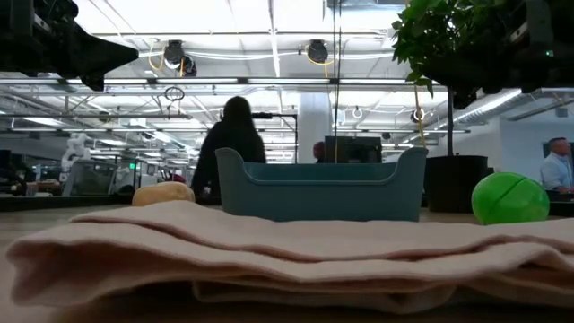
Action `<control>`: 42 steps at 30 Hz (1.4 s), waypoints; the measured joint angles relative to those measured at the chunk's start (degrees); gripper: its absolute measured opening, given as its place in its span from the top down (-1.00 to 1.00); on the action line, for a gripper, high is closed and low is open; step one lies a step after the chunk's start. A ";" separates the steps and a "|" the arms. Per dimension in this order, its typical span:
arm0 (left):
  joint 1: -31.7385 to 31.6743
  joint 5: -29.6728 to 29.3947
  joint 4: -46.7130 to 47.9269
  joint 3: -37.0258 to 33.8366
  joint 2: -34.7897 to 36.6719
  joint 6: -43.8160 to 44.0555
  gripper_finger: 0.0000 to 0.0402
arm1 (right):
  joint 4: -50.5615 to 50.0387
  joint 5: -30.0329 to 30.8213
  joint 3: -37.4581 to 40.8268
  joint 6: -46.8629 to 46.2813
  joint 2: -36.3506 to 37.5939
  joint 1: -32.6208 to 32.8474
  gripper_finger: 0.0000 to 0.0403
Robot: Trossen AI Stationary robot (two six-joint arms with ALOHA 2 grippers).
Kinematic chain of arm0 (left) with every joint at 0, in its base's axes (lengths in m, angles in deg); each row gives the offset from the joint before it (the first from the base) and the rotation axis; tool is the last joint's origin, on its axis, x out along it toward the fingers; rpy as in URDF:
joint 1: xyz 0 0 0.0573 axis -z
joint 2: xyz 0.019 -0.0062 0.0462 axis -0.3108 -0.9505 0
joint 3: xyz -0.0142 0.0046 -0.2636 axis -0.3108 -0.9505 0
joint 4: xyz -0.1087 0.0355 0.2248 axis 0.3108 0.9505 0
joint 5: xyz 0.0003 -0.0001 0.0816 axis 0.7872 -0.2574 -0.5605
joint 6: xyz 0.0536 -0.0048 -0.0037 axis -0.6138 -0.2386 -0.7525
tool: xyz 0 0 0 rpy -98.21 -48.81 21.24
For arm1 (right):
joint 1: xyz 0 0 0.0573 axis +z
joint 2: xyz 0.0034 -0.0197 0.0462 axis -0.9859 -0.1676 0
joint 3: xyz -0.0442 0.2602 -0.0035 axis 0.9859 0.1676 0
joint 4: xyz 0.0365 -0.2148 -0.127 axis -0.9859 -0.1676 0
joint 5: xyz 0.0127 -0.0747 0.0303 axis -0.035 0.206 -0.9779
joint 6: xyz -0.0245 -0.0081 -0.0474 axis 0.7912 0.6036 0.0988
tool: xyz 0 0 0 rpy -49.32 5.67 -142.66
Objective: Pick and placing Produce into tupperware
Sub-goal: Put the green melon into the dark blue bin
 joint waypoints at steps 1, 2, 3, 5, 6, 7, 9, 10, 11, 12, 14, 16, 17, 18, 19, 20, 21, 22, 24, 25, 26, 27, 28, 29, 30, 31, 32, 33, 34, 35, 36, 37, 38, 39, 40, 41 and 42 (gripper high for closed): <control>0.00 0.00 0.00 0.00 0.00 0.00 0.95 | 2.16 -0.08 0.00 0.89 -1.72 0.00 0.81; 0.00 0.00 -0.01 0.00 0.00 0.00 0.95 | 4.50 -0.20 0.00 1.71 -3.50 0.11 0.82; 0.00 0.00 -0.02 0.00 0.00 0.00 0.95 | 6.79 -0.41 -0.09 2.80 -5.31 0.33 0.83; 0.00 0.00 -0.02 0.00 0.00 0.00 0.95 | 10.97 -1.29 -0.20 5.02 -8.88 1.25 0.86; 0.00 0.00 -0.02 0.00 0.00 0.00 0.95 | 12.96 -1.38 -0.20 6.14 -10.62 1.86 0.88; 0.00 0.00 -0.02 0.00 0.00 0.00 0.95 | 14.73 -1.18 -0.20 7.38 -12.16 2.55 0.91; 0.00 0.00 -0.02 0.00 0.00 0.06 0.95 | 18.00 1.04 -0.48 10.05 -14.97 4.30 0.97; 0.00 0.00 -0.02 0.00 0.00 0.07 0.95 | 18.64 2.42 -0.95 11.82 -16.34 5.33 0.98; 0.00 0.00 -0.02 0.00 0.00 0.07 0.95 | 18.58 3.83 -1.70 13.64 -17.71 6.43 0.99; 0.00 0.00 -0.02 0.00 0.00 0.15 0.95 | 18.24 5.15 -2.66 15.47 -19.05 7.52 0.98; 0.00 0.00 0.02 0.00 0.00 0.20 0.95 | 16.91 7.41 -5.22 19.36 -21.75 9.60 0.99; 0.00 0.00 0.02 0.00 0.00 0.53 0.95 | 13.19 9.43 -8.61 21.66 -24.18 10.99 1.00; 0.00 0.00 0.07 0.00 0.00 0.99 0.95 | 10.45 10.28 -10.54 22.24 -25.24 11.35 1.00; 0.00 0.00 0.23 0.00 0.00 1.44 0.95 | 7.37 10.63 -12.73 22.34 -26.31 11.52 1.00; 0.00 0.00 0.38 0.00 0.00 1.75 0.95 | 4.29 10.72 -15.04 22.32 -27.28 11.59 1.00; 0.00 0.00 0.44 0.00 0.00 1.88 0.95 | 1.12 10.76 -17.37 22.27 -28.17 11.58 1.00; 0.00 0.00 0.48 0.00 0.00 1.98 0.95 | -1.85 10.78 -19.69 22.22 -29.03 11.58 1.00; 0.00 0.00 0.63 0.00 0.00 2.01 0.95 | -4.64 10.80 -22.02 22.20 -29.86 11.58 1.00; 0.00 0.00 1.27 0.00 0.00 2.06 0.95 | -10.13 10.80 -26.24 22.00 -31.10 11.58 1.00; 0.00 0.00 1.59 0.00 0.00 2.17 0.95 | -12.77 10.80 -28.10 21.90 -31.60 11.58 1.00; 0.00 0.01 1.77 0.00 0.00 2.19 0.95 | -15.15 10.80 -29.74 21.87 -32.06 11.58 1.00; 0.00 0.01 1.79 0.00 0.00 2.19 0.95 | -17.09 10.80 -31.13 21.84 -32.55 11.57 1.00; 0.00 0.00 1.77 0.00 0.00 2.20 0.95 | -18.61 10.79 -32.28 21.91 -32.92 11.56 1.00; 0.00 0.00 1.80 0.00 0.00 2.19 0.95 | -19.86 10.76 -33.22 22.19 -33.17 11.55 1.00; 0.00 0.00 1.81 0.00 0.00 2.19 0.95 | -21.15 10.56 -34.14 22.23 -33.41 11.41 1.00; 0.00 0.02 1.79 0.00 0.00 2.19 0.95 | -22.67 10.40 -35.28 22.20 -33.59 11.12 1.00; 0.00 0.02 1.81 0.00 0.00 2.19 0.95 | -24.36 10.27 -36.37 21.79 -33.76 10.69 1.00; 0.00 0.02 1.81 0.00 0.00 2.19 0.95 | -26.41 9.76 -37.50 20.96 -33.80 10.06 1.00; 0.00 0.02 1.81 0.00 0.00 2.19 0.95 | -28.27 8.84 -38.48 20.09 -33.80 9.40 1.00; 0.00 0.04 1.84 0.00 0.00 2.20 0.95 | -29.38 7.92 -39.24 19.28 -33.80 8.81 1.00; 0.00 0.04 1.86 0.00 0.00 2.38 0.95 | -29.78 6.85 -39.71 18.63 -33.80 8.16 1.00; 0.00 0.04 1.88 0.00 0.00 2.66 0.95 | -29.92 6.11 -40.03 18.01 -33.79 7.52 1.00; 0.00 0.04 1.86 0.00 0.00 2.84 0.95 | -30.04 5.95 -40.30 17.32 -33.77 7.04 1.00; 0.00 0.04 1.88 0.00 0.00 2.86 0.95 | -30.64 5.81 -40.66 16.58 -33.64 6.41 1.00; 0.00 0.04 1.88 0.00 0.00 2.88 0.95 | -31.32 5.68 -41.11 16.18 -33.58 5.82 1.00; 0.00 0.04 1.89 0.00 0.00 2.89 0.95 | -32.15 4.68 -41.80 15.99 -33.58 5.07 1.00; 0.00 0.05 1.89 0.00 0.00 2.89 0.95 | -32.83 3.56 -42.55 15.80 -33.77 4.29 1.00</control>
